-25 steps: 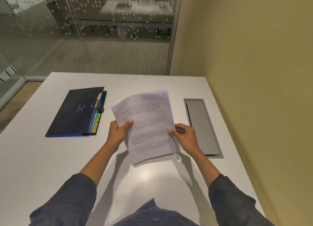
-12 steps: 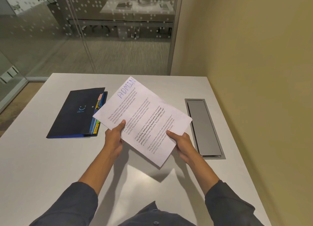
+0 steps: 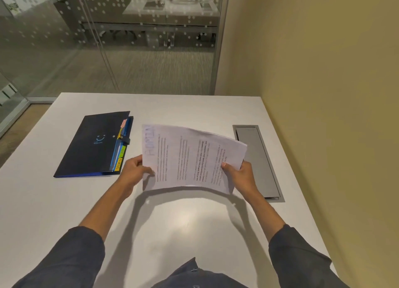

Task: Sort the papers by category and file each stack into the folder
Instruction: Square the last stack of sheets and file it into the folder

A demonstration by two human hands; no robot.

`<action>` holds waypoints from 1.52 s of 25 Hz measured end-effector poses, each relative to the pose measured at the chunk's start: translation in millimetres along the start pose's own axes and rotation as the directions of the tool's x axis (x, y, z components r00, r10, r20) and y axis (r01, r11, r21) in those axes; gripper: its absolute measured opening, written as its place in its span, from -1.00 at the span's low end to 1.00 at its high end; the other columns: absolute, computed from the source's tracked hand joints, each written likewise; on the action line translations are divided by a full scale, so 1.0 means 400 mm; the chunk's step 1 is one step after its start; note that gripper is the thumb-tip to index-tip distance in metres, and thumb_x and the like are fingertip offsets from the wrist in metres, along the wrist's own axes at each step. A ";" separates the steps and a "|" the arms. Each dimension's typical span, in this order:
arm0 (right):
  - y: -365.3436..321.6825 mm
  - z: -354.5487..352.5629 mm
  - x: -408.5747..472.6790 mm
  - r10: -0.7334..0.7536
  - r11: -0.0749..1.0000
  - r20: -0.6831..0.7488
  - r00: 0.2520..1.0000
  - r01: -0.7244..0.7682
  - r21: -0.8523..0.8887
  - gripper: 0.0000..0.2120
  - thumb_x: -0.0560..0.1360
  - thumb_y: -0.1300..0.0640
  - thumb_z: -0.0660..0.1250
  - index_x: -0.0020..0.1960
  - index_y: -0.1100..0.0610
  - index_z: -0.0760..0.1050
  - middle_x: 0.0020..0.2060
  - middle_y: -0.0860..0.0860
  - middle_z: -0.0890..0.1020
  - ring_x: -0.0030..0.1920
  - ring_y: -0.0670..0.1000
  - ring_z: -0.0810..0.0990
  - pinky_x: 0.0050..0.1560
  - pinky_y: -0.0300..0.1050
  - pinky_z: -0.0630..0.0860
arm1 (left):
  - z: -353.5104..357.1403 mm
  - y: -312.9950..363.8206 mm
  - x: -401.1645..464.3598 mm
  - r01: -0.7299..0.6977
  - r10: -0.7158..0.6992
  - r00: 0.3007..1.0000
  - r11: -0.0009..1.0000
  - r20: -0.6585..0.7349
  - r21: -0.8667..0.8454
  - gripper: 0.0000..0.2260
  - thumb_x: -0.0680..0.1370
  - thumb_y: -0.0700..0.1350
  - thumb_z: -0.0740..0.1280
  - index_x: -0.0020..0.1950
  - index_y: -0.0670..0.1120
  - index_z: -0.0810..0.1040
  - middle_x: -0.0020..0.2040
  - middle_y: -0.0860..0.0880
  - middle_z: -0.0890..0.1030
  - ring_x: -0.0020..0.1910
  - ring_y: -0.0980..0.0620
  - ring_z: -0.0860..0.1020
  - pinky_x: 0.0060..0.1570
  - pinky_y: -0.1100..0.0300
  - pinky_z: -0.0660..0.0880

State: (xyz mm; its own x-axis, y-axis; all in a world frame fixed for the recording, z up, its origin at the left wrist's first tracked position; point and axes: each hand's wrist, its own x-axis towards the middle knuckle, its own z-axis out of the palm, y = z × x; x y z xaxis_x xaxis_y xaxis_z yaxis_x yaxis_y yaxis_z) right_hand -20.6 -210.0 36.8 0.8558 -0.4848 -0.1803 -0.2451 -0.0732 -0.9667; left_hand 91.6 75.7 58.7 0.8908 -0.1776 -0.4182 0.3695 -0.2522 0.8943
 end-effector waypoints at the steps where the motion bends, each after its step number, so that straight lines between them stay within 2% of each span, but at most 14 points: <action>1: 0.007 0.008 -0.002 -0.002 1.000 -0.001 1.000 0.002 -0.015 -0.85 0.55 0.16 0.37 0.11 0.15 0.58 -0.09 0.00 0.67 -0.11 -0.03 0.67 -0.26 -0.30 0.58 | 0.010 -0.010 0.001 0.017 -0.017 1.000 0.999 -0.014 0.029 -0.70 0.46 -0.45 0.32 0.09 -0.15 0.58 0.04 -0.08 0.64 0.03 -0.08 0.58 -0.12 0.15 0.51; 5: 0.055 0.049 -0.012 0.030 1.000 -0.071 0.997 -0.030 0.001 -0.77 0.55 0.16 0.38 0.16 0.24 0.57 -0.10 0.06 0.65 -0.12 -0.01 0.65 -0.30 -0.31 0.58 | 0.066 -0.059 -0.005 0.038 -0.048 0.995 0.993 -0.091 -0.108 -0.82 0.58 -0.26 0.29 0.16 -0.16 0.57 0.02 -0.11 0.63 -0.03 -0.08 0.57 0.01 -0.01 0.52; 9: 0.088 0.069 -0.011 0.096 0.994 -0.107 0.990 -0.089 0.065 -0.78 0.55 0.17 0.39 0.16 0.24 0.56 -0.14 0.00 0.63 -0.15 -0.08 0.62 -0.33 -0.38 0.54 | 0.110 -0.098 -0.019 -0.033 -0.002 0.975 0.988 -0.221 -0.154 -0.85 0.60 -0.25 0.28 0.14 -0.12 0.55 0.02 -0.11 0.59 0.01 -0.13 0.52 0.01 0.03 0.49; 13: 0.099 0.065 -0.005 0.100 0.992 -0.083 0.991 -0.094 0.081 -0.83 0.54 0.17 0.39 0.13 0.15 0.58 -0.13 -0.03 0.65 -0.12 -0.05 0.63 -0.28 -0.36 0.54 | 0.124 -0.126 -0.021 -0.010 -0.032 0.974 0.984 -0.226 -0.180 -0.79 0.58 -0.28 0.29 0.20 -0.15 0.54 0.04 -0.10 0.58 0.05 -0.13 0.50 0.03 0.05 0.46; 19: 0.123 0.050 0.005 0.121 0.992 -0.076 0.990 -0.116 0.056 -0.79 0.54 0.18 0.40 0.16 0.19 0.59 -0.08 0.02 0.67 -0.07 0.04 0.65 -0.27 -0.33 0.55 | 0.125 -0.131 -0.014 -0.014 -0.032 0.973 0.979 -0.227 -0.201 -0.75 0.58 -0.30 0.30 0.25 -0.20 0.53 0.05 -0.08 0.58 0.02 -0.06 0.51 0.07 0.11 0.45; 22: 0.107 0.046 -0.001 0.115 0.992 -0.066 0.991 -0.111 0.060 -0.75 0.50 0.18 0.44 0.17 0.20 0.59 -0.06 0.04 0.67 -0.08 0.00 0.65 -0.27 -0.34 0.55 | 0.127 -0.133 -0.018 -0.021 -0.021 0.977 0.981 -0.212 -0.193 -0.76 0.56 -0.31 0.32 0.22 -0.19 0.54 0.01 -0.07 0.59 0.03 -0.06 0.51 0.02 0.14 0.45; 25: 0.070 0.028 -0.009 0.042 0.997 -0.097 0.994 -0.036 0.064 -0.73 0.42 0.17 0.53 0.11 0.10 0.63 -0.08 -0.02 0.68 -0.09 -0.10 0.64 -0.22 -0.32 0.57 | 0.122 -0.131 -0.021 -0.035 -0.005 0.976 0.983 -0.216 -0.181 -0.74 0.52 -0.33 0.37 0.20 -0.18 0.55 0.02 -0.06 0.59 0.04 -0.04 0.51 0.01 0.16 0.43; 28: 0.032 0.003 -0.006 -0.096 0.993 -0.108 0.989 0.088 -0.075 -0.80 0.43 0.14 0.52 0.05 0.03 0.65 -0.08 -0.12 0.68 -0.07 -0.14 0.61 -0.18 -0.33 0.56 | 0.116 -0.133 -0.018 -0.054 0.020 0.977 0.986 -0.211 -0.160 -0.72 0.55 -0.29 0.35 0.26 -0.18 0.52 0.06 -0.04 0.56 0.07 -0.03 0.48 0.06 0.15 0.40; 31: -0.004 -0.016 -0.005 -0.189 0.969 -0.069 0.980 0.175 -0.175 -0.88 0.47 0.15 0.48 -0.01 0.01 0.66 -0.14 -0.16 0.67 -0.14 -0.14 0.61 -0.22 -0.35 0.52 | 0.116 -0.132 -0.015 -0.082 0.053 0.978 0.988 -0.204 -0.133 -0.73 0.57 -0.27 0.32 0.27 -0.18 0.52 0.02 -0.02 0.57 0.05 -0.03 0.49 0.03 0.13 0.41; 35: -0.028 -0.031 -0.002 -0.240 0.955 -0.045 0.970 0.227 -0.191 -0.87 0.49 0.17 0.45 -0.09 -0.07 0.65 -0.17 -0.20 0.68 -0.18 -0.19 0.61 -0.25 -0.31 0.51 | 0.118 -0.121 -0.015 -0.090 0.061 0.976 0.987 -0.208 -0.135 -0.78 0.58 -0.26 0.31 0.20 -0.07 0.52 -0.04 0.01 0.58 -0.01 -0.02 0.49 0.01 0.10 0.42; 38: -0.022 -0.040 0.002 -0.213 0.920 0.008 0.977 0.203 -0.334 -0.92 0.48 0.10 0.46 -0.04 -0.04 0.66 -0.14 -0.19 0.69 -0.14 -0.15 0.62 -0.18 -0.27 0.50 | 0.119 -0.126 -0.019 -0.078 0.052 0.980 0.989 -0.191 -0.129 -0.77 0.57 -0.29 0.32 0.20 -0.09 0.51 0.01 -0.04 0.57 0.01 -0.03 0.49 0.02 0.09 0.43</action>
State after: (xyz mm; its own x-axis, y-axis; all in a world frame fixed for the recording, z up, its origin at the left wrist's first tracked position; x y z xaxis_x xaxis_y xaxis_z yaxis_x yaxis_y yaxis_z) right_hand -25.0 -223.5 47.9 0.8922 -0.4508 0.0280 -0.2036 -0.4568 -0.8660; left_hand 53.4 44.4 9.4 0.9429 -0.0053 -0.3330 0.3303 -0.1129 0.9371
